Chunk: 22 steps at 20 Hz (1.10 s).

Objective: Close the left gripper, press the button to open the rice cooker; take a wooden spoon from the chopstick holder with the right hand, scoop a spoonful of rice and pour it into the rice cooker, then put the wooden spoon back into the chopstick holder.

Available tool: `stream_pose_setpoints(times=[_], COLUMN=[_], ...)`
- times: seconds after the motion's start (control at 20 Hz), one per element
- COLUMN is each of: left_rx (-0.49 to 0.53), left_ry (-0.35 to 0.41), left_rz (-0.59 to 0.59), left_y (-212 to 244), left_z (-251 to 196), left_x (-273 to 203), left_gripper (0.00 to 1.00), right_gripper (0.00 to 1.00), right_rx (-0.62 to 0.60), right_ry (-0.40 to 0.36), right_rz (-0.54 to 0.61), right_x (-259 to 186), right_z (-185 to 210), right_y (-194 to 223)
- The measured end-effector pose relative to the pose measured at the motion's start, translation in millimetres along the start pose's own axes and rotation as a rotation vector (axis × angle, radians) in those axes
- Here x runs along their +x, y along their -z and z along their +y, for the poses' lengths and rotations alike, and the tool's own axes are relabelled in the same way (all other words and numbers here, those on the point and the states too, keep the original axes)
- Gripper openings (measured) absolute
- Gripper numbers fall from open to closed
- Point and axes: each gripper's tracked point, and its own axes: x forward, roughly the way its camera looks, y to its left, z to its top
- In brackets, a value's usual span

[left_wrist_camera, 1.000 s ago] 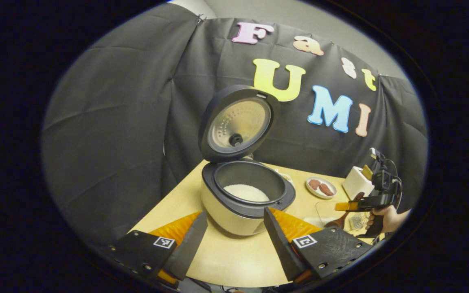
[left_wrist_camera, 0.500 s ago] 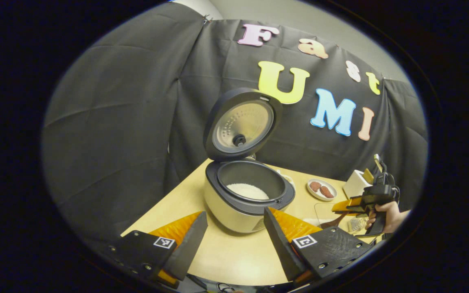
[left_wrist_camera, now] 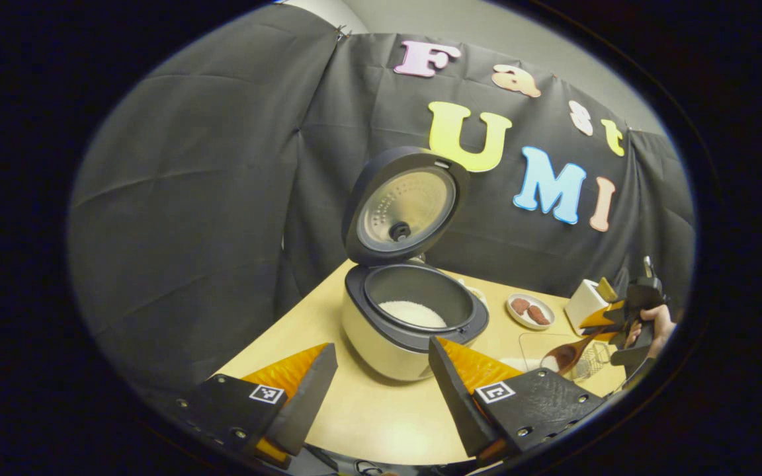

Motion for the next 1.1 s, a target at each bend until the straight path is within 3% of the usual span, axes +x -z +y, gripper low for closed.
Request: stream_pose_setpoints(times=[0.5,0.85,1.1], left_rx=[-0.004,-0.026,-0.034], left_ry=[-0.004,-0.032,-0.053], left_rz=[0.005,0.003,0.016], left_y=[1,6,18], left_z=[9,25,37], left_x=[12,12,10], left_gripper=[0.89,0.89,0.89], right_gripper=[0.21,0.21,0.21], right_rx=[0.357,0.339,0.290], right_ry=[-0.068,-0.195,-0.285], right_rz=[0.015,0.018,0.088], right_x=[-19,-17,-10], right_z=[13,94,166], right_y=[-43,-58,-32])
